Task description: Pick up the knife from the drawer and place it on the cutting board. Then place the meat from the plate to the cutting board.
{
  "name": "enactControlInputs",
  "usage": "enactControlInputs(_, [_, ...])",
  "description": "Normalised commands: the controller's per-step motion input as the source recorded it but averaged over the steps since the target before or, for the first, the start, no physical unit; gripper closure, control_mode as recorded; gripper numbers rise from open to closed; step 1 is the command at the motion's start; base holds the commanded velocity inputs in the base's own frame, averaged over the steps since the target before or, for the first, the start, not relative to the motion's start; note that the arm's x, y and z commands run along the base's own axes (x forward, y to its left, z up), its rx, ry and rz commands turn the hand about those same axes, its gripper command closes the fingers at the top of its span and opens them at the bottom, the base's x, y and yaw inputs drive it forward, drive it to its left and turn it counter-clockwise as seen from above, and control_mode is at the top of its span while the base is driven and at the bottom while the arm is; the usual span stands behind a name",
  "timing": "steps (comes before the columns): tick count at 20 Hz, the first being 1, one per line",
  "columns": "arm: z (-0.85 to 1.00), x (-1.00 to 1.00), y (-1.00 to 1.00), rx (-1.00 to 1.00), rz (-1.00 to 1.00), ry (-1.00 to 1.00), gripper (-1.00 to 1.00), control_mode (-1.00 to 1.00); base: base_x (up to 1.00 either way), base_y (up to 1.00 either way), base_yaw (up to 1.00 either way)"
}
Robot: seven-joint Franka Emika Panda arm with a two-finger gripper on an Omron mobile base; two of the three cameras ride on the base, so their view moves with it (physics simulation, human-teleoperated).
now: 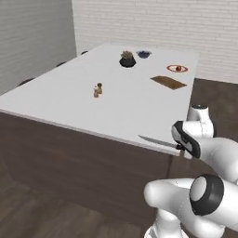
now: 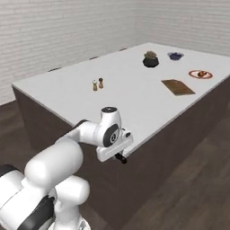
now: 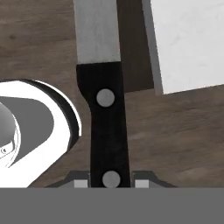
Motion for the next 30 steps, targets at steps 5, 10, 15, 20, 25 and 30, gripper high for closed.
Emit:
enactControlInputs(5, [0.00,0.00,0.00,0.00,0.00,0.00,1.00,1.00,0.10,-1.00,-0.33])
enactControlInputs(10, [0.00,0.00,0.00,0.00,0.00,0.00,1.00,1.00,0.75,-1.00,-0.04])
enactControlInputs(15, [0.00,0.00,0.00,0.00,0.00,0.00,1.00,1.00,0.99,-0.96,0.25])
enactControlInputs(20, [0.00,0.00,0.00,0.00,0.00,0.00,1.00,1.00,0.95,-0.75,0.43])
enactControlInputs(25, [0.00,0.00,0.00,0.00,0.00,0.00,1.00,1.00,0.68,-0.87,0.47])
enactControlInputs(30, [0.00,0.00,0.00,0.00,0.00,0.00,1.00,1.00,0.28,-1.00,0.35])
